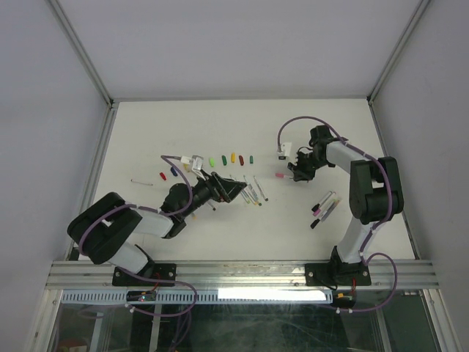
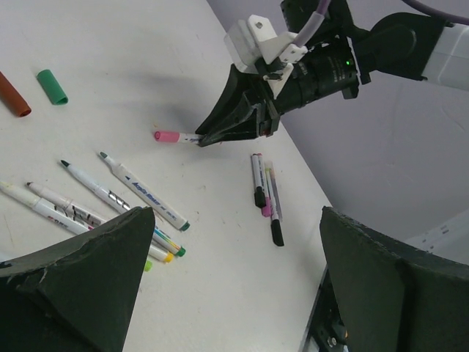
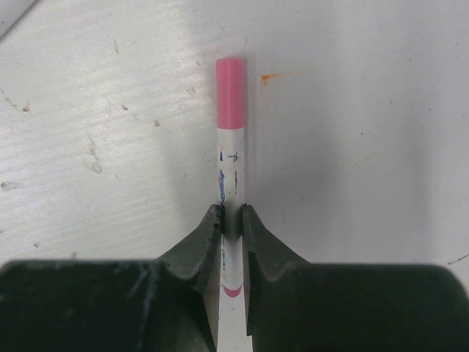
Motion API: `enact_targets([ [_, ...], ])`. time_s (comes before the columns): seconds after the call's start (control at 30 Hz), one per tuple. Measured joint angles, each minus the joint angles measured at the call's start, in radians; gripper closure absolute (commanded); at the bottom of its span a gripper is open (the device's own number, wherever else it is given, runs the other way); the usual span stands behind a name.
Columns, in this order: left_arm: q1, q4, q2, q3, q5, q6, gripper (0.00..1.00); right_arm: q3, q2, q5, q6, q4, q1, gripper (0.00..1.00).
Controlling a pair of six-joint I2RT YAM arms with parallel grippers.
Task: Open the pen caps
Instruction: Pick up the pen from the center of the board.
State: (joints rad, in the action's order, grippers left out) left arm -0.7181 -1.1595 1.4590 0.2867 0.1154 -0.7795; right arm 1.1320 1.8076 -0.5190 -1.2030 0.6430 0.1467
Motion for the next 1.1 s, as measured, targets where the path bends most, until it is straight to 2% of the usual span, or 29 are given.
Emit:
enact_targets([
  [0.3,-0.003,-0.066,0.219,0.117,-0.02,-0.062,0.07,-0.018,-0.002,-0.068,0.036,-0.026,-0.026,1.0],
  [0.5,-0.005,-0.067,0.311,0.219,-0.036,-0.088,0.09,-0.022,-0.002,-0.09,0.051,-0.023,-0.03,1.0],
  [0.53,-0.006,-0.066,0.316,0.228,-0.037,-0.09,0.09,-0.022,-0.002,-0.089,0.05,-0.02,-0.029,0.98],
  [0.6,-0.01,-0.063,0.319,0.236,-0.039,-0.092,0.09,-0.014,-0.001,-0.074,0.045,0.002,-0.021,0.87],
  [0.67,-0.011,-0.058,0.317,0.236,-0.043,-0.09,0.08,0.011,0.01,-0.044,0.039,0.043,-0.008,0.78],
  [0.77,-0.015,-0.028,0.292,0.227,-0.066,-0.076,0.08,0.052,0.032,0.001,0.037,0.086,0.017,0.7],
  [1.1,-0.015,0.09,-0.005,0.09,-0.157,0.012,0.06,0.132,0.074,0.156,0.053,0.156,0.083,0.68],
])
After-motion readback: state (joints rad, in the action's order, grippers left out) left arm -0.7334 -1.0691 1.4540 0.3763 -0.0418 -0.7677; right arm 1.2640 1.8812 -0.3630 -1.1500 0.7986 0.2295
